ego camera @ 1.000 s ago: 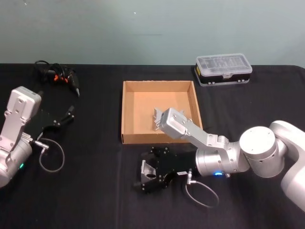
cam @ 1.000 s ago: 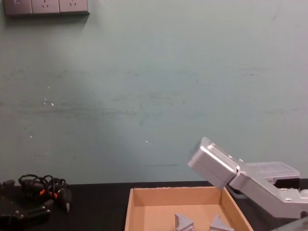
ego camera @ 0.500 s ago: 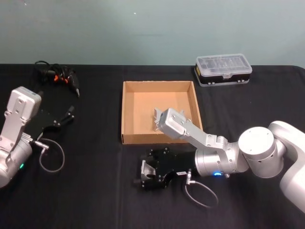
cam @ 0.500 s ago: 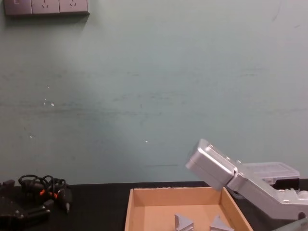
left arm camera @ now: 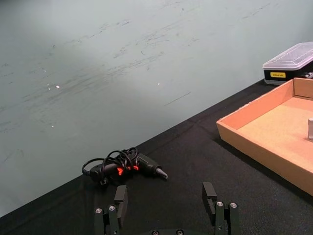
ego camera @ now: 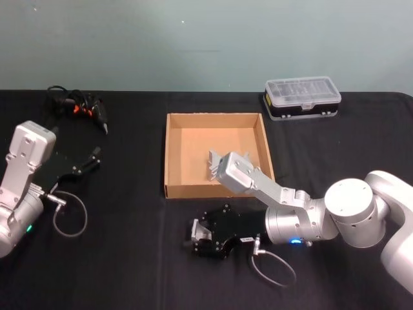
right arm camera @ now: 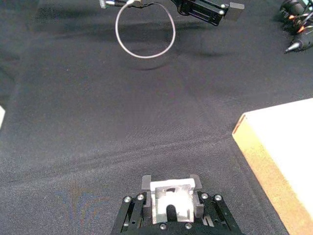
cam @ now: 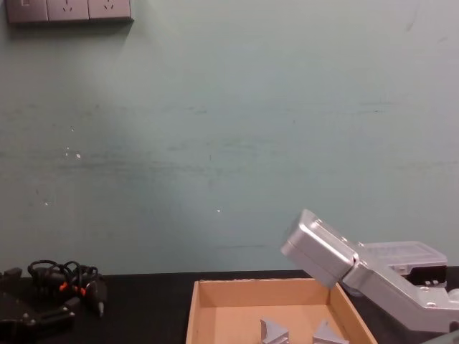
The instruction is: Use one hand to pick up the angle iron from the table and place it into the box.
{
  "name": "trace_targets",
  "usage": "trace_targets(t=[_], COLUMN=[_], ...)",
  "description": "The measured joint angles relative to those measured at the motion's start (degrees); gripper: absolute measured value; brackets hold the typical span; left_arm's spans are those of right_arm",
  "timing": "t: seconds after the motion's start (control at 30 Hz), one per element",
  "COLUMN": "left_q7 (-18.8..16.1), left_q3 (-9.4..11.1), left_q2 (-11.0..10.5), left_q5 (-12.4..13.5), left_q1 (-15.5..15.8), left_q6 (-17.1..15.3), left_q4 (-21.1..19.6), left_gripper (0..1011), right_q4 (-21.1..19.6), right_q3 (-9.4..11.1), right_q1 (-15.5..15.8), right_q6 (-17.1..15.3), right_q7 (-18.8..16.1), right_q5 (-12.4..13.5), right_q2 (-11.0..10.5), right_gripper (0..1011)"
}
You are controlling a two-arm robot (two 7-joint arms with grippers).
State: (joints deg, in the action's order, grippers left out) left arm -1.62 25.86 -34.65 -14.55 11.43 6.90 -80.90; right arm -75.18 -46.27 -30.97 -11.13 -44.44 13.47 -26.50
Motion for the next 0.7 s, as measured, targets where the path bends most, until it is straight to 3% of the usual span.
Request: trace_targets(t=[0.33, 0.7], left_q7=[0.0, 0.0], left_q3=[0.0, 0.0], left_q2=[0.0, 0.0], left_q5=[0.0, 0.0], left_q1=[0.0, 0.0], left_q6=[0.0, 0.0], left_q4=[0.0, 0.0], left_gripper=[1000, 1000], right_q4=[-2.35, -10.14], right_q3=[1.86, 8.02], right_q1=[1.45, 3.93], right_q6=[0.65, 0.69], right_q7=[1.73, 8.75], right_q5=[0.85, 2.46], right_q2=[-0.61, -2.07], right_gripper=[461, 461])
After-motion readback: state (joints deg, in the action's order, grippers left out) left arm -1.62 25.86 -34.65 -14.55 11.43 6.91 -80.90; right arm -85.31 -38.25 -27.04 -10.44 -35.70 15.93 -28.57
